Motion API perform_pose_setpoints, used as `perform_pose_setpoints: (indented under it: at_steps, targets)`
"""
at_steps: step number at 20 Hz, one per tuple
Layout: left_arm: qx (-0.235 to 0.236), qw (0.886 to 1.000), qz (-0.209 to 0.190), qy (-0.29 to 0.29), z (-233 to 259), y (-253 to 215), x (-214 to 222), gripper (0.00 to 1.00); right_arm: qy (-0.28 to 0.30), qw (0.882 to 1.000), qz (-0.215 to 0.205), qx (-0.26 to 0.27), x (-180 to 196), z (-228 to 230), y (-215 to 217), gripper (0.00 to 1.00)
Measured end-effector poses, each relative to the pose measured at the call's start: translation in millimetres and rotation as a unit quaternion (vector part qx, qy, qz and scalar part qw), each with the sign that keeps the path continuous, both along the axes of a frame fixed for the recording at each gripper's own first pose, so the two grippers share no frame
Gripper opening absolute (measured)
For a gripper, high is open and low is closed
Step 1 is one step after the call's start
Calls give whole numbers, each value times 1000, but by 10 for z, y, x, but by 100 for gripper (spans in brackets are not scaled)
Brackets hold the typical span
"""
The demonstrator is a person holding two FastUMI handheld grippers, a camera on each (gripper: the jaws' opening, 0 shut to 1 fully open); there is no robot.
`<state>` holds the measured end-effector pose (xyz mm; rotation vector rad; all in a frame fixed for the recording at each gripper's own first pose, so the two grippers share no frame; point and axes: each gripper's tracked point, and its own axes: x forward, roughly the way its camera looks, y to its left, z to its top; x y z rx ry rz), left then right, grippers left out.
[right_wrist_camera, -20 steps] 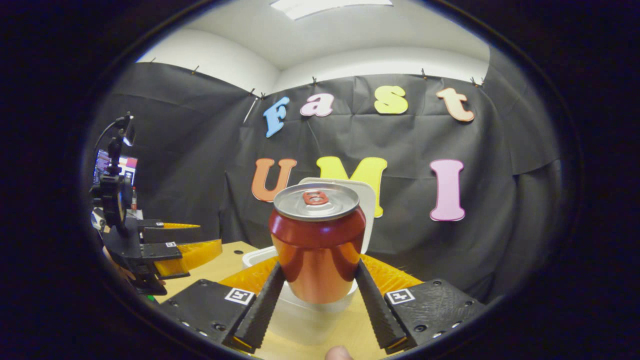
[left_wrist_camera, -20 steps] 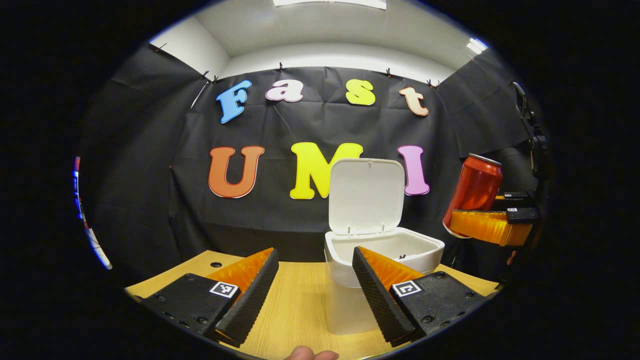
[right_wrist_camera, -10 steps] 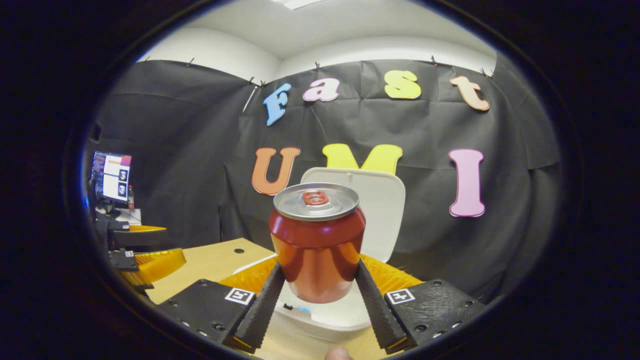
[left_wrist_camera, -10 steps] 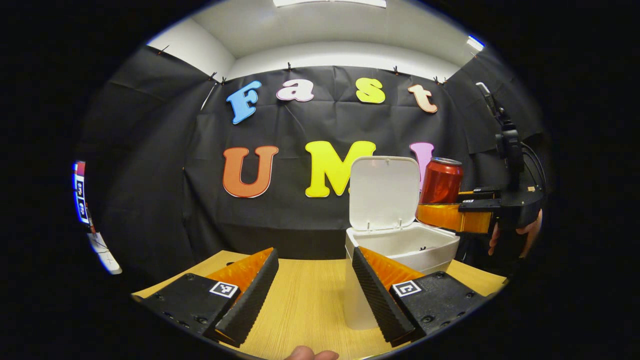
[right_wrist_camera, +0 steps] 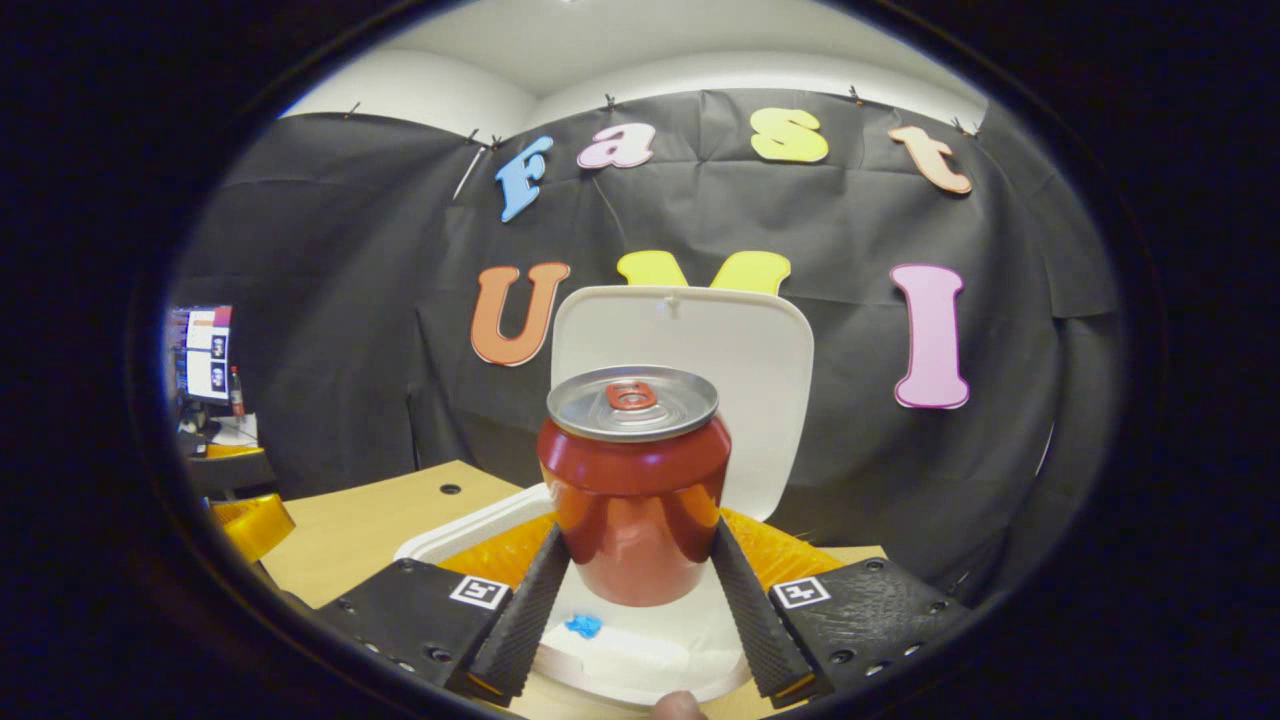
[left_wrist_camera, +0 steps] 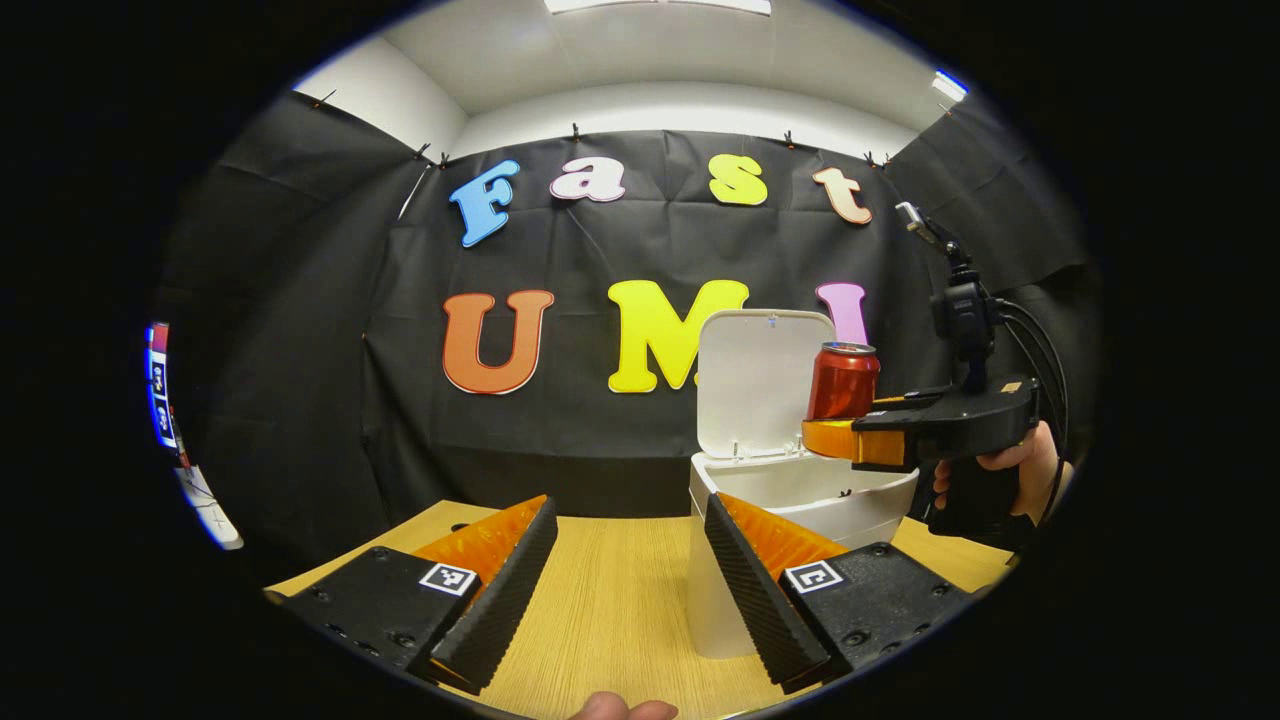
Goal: Press the lid of the desktop garbage bin to open it, pick up the crumpled paper on the desktop and throw it into the bin, then pick up the pop can on the desktop and drop it into the bin, and finally close the garbage bin lid.
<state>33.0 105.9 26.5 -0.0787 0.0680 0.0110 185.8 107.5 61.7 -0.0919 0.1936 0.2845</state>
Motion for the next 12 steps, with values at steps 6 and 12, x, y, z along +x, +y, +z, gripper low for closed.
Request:
perform_pose_setpoints:
  at_steps: [6, 12]
  targets:
    - [-7, 1000, -7, 2, -12, -27, -8, 96, 2, 1000, -6, -3, 42, 8, 35, 80]
    - [-2, 1000, -3, 3, -6, 11, -21, 96, -9, 1000, -12, -4, 36, 90, 42, 89]
